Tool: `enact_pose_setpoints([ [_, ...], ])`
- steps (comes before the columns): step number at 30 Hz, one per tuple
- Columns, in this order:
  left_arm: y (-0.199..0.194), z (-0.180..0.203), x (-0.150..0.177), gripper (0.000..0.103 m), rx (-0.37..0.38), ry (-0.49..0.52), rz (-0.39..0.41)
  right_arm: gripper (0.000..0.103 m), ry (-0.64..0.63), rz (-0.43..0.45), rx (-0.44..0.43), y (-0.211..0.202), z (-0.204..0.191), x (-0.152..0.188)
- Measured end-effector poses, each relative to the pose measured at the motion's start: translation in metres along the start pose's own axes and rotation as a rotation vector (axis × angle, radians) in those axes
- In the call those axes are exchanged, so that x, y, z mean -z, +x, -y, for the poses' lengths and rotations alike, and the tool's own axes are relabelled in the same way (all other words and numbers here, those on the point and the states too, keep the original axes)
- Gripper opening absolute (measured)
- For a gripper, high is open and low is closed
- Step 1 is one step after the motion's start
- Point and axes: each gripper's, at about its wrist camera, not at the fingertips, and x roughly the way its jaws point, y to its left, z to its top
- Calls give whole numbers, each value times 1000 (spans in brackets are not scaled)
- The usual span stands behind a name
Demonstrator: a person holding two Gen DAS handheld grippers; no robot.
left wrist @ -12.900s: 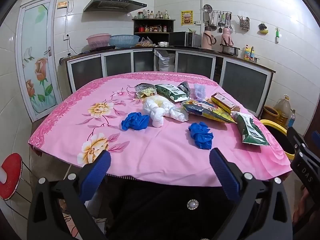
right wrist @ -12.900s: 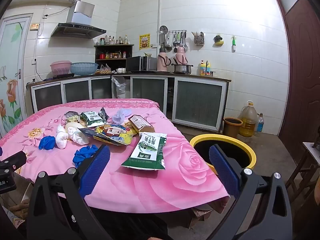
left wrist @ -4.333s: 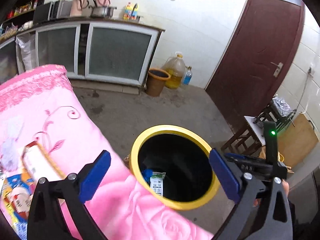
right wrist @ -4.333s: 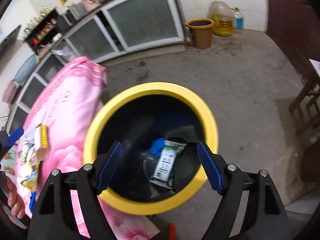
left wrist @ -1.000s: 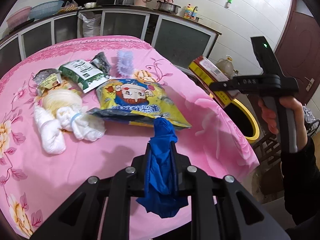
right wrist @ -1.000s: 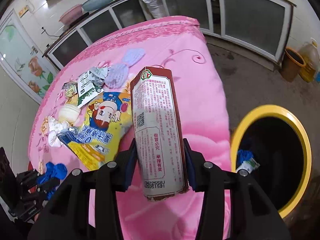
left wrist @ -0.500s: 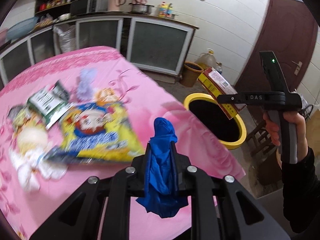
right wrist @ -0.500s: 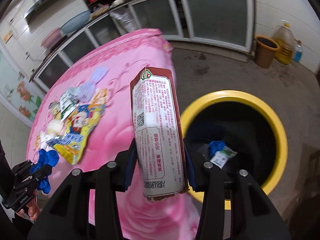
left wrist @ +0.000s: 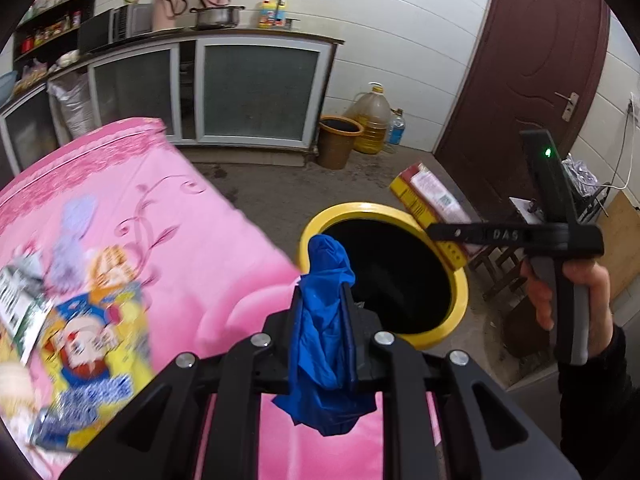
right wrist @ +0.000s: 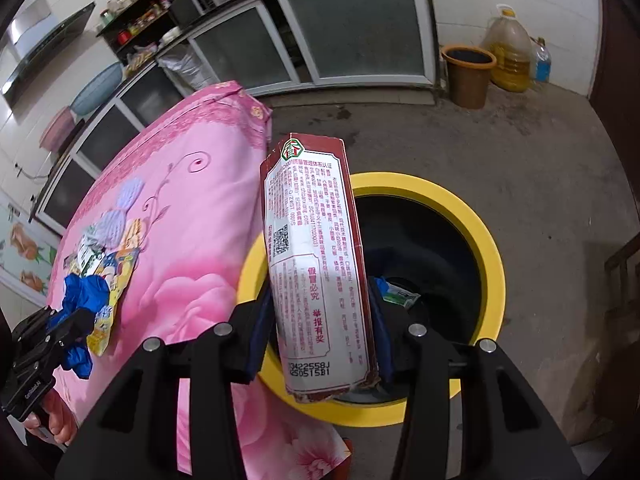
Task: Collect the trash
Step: 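Carry the box and glove over the bin and open both tools, then grasp the white tissue bundle with the left tool while the right tool grasps the lavender foam net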
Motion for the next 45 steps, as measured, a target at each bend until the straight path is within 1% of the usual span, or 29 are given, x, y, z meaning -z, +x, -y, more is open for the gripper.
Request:
enact_pose_setpoints([
  [4,21,13,-16,16,32,19,-5,42,24,-6,2,6,13,-2],
  [7,38,25,-27,16,40,36,-16,42,42,-12,0,12,20,-3],
  [13,81,42,-43,16,49,50,-66,43,74,-32,-6,26,33,-6],
  [17,112,54,-46,16,66,51,-119,43,94,-44,1,33,41,-8],
  [20,124,62,-47,16,75,59,-139,44,105,-52,2,37,45,-10],
  [22,129,67,-49,17,78,51,-139,47,116,-56,-1,37,48,-11],
  [23,129,67,-49,21,83,43,-138,48,119,-57,-1,38,48,-11],
  [24,128,66,-49,35,91,32,-134,49,128,-55,0,37,49,-12],
  [25,125,64,-50,54,92,15,-119,54,135,-53,2,37,51,-12],
  [27,117,62,-50,69,79,4,-86,60,150,-48,0,36,54,-13],
  [29,109,58,-49,75,84,-9,-69,61,154,-41,19,33,56,-13],
  [30,107,56,-49,83,85,-20,-65,61,156,-38,27,32,57,-13],
  [31,102,51,-48,90,83,-42,-54,63,163,-35,23,31,57,-13],
  [33,96,47,-47,91,90,-59,-41,66,177,-30,11,29,59,-13],
  [36,86,43,-46,91,68,-54,-23,66,169,-19,20,23,55,-11],
  [39,66,36,-42,91,67,-59,10,66,154,-4,21,15,50,-8],
  [43,36,14,-33,91,79,-104,42,66,123,45,52,3,41,-2],
  [45,15,1,-24,93,60,-116,67,66,109,61,51,-2,36,2],
])
